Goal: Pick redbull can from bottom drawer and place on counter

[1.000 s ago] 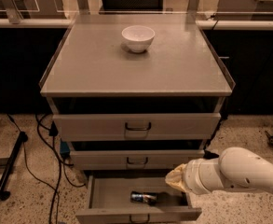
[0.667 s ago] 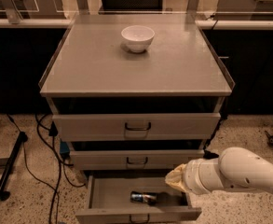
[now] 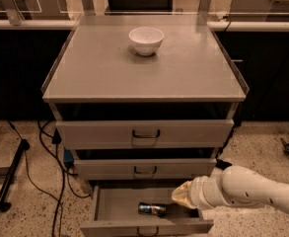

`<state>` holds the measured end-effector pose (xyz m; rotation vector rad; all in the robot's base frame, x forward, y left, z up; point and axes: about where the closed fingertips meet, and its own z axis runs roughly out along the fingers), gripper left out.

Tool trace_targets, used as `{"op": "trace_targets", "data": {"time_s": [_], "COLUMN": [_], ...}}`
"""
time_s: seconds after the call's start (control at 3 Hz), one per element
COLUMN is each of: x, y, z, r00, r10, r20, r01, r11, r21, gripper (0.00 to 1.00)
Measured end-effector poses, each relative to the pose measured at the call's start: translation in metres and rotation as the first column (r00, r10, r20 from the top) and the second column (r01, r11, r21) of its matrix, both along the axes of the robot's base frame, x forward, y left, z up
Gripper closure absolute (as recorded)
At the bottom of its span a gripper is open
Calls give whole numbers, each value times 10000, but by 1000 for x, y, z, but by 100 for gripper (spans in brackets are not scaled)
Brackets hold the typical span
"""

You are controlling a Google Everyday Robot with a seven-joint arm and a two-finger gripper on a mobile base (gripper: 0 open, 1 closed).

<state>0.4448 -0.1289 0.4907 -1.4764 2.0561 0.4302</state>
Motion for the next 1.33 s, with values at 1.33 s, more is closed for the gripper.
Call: {"op": "trace_targets", "data": {"time_s": [1.33], "x": [27], "y": [26], "z": [-153], "r00": [9978], "r10": [499], "r20": [-441], "r01": [-455], "r11": [9944], "r21": [955], "gripper": [100]}}
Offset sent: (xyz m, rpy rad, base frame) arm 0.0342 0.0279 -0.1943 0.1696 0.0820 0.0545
